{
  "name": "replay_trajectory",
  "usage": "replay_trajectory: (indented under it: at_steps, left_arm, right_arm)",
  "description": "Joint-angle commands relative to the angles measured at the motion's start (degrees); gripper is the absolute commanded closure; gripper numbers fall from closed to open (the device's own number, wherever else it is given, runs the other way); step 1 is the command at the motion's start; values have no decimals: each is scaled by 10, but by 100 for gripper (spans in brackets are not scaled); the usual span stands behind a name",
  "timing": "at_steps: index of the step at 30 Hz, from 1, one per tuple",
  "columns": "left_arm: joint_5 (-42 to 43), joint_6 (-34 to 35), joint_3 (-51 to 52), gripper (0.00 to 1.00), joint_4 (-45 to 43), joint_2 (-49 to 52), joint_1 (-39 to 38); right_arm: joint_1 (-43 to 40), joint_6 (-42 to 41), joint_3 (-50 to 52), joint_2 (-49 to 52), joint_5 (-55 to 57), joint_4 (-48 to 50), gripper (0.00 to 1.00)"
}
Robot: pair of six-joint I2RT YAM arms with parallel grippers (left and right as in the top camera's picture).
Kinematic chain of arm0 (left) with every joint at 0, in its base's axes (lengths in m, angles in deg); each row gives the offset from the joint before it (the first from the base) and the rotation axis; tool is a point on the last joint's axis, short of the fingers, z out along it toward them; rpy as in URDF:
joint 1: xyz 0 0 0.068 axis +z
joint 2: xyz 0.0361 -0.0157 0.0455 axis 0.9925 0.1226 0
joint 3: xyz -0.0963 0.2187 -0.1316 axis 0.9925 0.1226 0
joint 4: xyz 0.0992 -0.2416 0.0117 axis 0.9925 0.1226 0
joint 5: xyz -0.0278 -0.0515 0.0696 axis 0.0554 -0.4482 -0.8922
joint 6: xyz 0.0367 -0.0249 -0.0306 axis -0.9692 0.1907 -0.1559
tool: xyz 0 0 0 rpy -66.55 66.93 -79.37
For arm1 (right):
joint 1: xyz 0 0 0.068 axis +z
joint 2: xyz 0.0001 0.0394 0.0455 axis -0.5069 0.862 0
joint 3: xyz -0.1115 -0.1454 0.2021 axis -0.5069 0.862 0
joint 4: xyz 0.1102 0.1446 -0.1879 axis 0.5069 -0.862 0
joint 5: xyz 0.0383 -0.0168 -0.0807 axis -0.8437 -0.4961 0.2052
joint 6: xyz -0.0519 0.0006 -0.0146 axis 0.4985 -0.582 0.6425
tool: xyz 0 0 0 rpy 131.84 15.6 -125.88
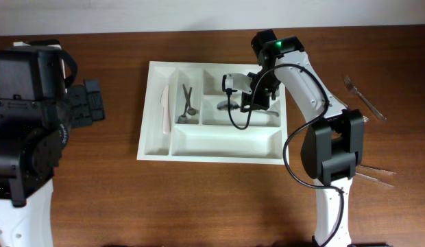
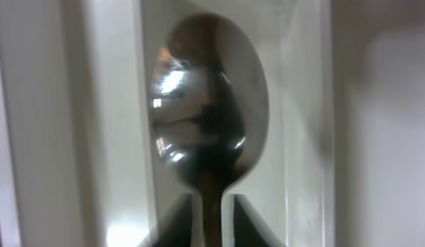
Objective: Pack container
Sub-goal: 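Carry the spoon into the tray's middle compartment and release it, then return the right gripper to the remaining silver spoon and grasp it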
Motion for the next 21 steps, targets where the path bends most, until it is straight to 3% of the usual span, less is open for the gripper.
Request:
replay_trajectory:
  at_steps: [1, 2, 4, 10, 15, 21]
  left_arm:
    - [-8, -3, -4, 1, -1, -3, 2]
    - [-8, -3, -4, 1, -1, -3, 2]
    - [-8, -3, -4, 1, -1, -3, 2]
    - [-8, -3, -4, 1, -1, -3, 2]
    - [-8, -3, -4, 1, -1, -3, 2]
    - [-8, -3, -4, 1, -1, -3, 2]
  right_arm:
    - [6, -8, -10, 0, -18, 1, 36]
    - [6, -16, -11, -1, -18, 2, 30]
    - [5, -41, -19, -1, -18, 3, 27]
    - [-29, -199, -104, -1, 70, -26, 27]
    - [-105, -251, -188, -1, 158, -99, 27]
    - [-200, -282, -175, 0, 186, -109, 28]
